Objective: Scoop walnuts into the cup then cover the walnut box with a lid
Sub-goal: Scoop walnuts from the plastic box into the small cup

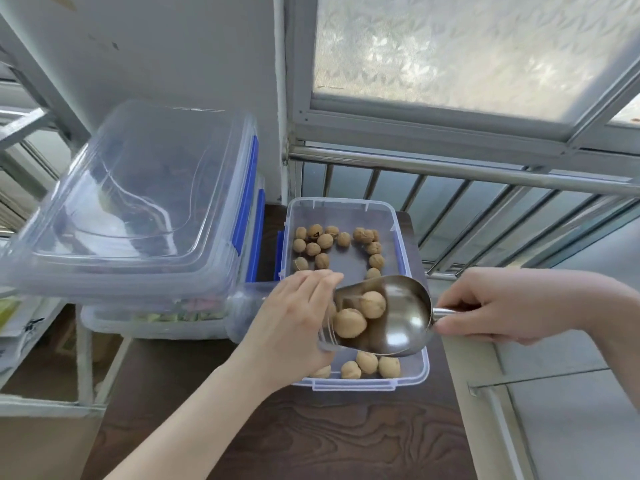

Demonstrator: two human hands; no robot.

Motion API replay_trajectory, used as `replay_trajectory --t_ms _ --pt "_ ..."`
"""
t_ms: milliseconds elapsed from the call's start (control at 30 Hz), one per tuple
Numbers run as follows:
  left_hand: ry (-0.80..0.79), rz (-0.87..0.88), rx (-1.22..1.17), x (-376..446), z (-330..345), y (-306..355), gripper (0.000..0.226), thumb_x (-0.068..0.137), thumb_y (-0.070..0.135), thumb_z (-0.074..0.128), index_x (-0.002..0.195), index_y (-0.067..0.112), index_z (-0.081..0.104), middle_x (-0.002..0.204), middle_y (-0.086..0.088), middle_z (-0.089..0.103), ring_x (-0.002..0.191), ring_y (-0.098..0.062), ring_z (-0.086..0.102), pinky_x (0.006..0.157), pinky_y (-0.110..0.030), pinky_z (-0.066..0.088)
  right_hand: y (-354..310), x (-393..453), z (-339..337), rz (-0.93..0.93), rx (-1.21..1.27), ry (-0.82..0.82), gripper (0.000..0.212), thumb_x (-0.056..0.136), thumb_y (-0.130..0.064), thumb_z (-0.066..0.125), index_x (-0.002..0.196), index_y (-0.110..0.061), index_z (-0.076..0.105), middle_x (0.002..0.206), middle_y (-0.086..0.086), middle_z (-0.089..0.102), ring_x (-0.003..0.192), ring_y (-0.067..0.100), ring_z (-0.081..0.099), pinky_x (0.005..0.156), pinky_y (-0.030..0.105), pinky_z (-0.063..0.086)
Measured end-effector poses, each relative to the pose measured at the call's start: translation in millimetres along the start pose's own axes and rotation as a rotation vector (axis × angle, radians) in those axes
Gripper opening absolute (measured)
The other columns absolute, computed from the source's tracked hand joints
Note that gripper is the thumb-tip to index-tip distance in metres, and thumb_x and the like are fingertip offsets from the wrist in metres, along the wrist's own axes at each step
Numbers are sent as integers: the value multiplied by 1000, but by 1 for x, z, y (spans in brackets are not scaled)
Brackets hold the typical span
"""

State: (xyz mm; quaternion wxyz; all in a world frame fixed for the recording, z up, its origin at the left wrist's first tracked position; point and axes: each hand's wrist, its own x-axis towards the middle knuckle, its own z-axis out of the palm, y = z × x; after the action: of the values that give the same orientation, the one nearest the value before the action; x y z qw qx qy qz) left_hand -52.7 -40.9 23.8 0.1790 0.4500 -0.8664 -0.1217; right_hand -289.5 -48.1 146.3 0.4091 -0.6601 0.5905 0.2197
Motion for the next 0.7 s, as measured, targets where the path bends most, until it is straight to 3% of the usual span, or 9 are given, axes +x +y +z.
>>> replay_trajectory --t_ms 67,167,267,467,567,700 --pt "-4 -16 -27 -5 5 -1 75 61 39 67 128 11 47 122 -3 59 114 -19 52 100 -24 33 -4 -2 1 14 -70 2 41 91 -41 51 62 -13 46 45 -2 42 37 13 34 38 17 31" --pt "1 -39 -38 -12 12 -4 84 57 36 77 130 12 44 124 -2 58 116 -18 52 101 -29 40 -6 -7 0 33 -139 13 44 88 -46 50 56 -17 45 44 -1 45 40 14 36 44 22 34" --pt "62 -85 -93 -19 10 -6 81 58 33 76 130 12 44 124 0 57 116 -15 51 97 -33 45 -3 -21 -9 101 -108 8 43 89 -44 52 57 -15 48 41 -1 44 32 11 34 35 16 31" --pt "280 -305 -296 -37 -2 -13 89 53 32 86 129 19 41 120 14 47 110 7 40 93 2 24 6 29 16 178 -89 69 41 93 -40 49 63 -13 56 47 2 50 28 11 38 32 17 33" --pt "320 -332 -333 -41 -4 -17 92 52 31 88 129 20 40 118 11 50 109 3 45 92 2 25 5 89 52 184 -18 34 31 92 -27 45 74 -7 59 56 11 56 29 14 39 26 13 30" --pt "337 -348 -340 -42 -7 -22 92 52 30 89 129 19 40 117 10 50 108 3 45 92 1 27 -5 137 82 196 146 25 25 91 -19 46 74 -5 57 62 13 56 37 17 42 33 20 35"
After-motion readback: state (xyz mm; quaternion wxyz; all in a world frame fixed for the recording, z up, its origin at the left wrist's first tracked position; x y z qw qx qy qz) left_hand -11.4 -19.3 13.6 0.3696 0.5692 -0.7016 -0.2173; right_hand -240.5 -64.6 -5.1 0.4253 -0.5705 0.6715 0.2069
